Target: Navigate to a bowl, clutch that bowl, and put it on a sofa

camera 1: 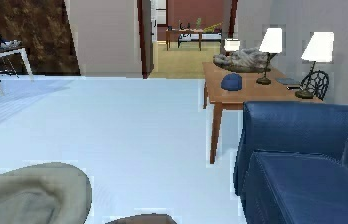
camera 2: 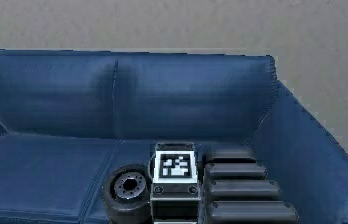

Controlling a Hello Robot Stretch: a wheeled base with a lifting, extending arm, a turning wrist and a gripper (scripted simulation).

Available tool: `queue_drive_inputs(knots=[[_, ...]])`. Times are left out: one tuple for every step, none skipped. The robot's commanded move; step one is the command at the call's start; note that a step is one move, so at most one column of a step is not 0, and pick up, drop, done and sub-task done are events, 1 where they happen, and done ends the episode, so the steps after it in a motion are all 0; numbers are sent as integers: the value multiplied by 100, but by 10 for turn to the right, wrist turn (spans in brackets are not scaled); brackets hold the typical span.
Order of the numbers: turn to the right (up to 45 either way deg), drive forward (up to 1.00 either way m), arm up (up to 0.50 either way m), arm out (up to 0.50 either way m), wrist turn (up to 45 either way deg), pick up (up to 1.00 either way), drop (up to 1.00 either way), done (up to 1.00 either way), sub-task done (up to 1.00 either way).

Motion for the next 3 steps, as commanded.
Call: queue_drive_inputs(knots=[[-120, 0, 0, 0, 0, 0, 0, 0, 0], [0, 0, 0, 48, 0, 0, 0, 0, 0], [0, 0, 0, 0, 450, 0, 0, 0, 0]])
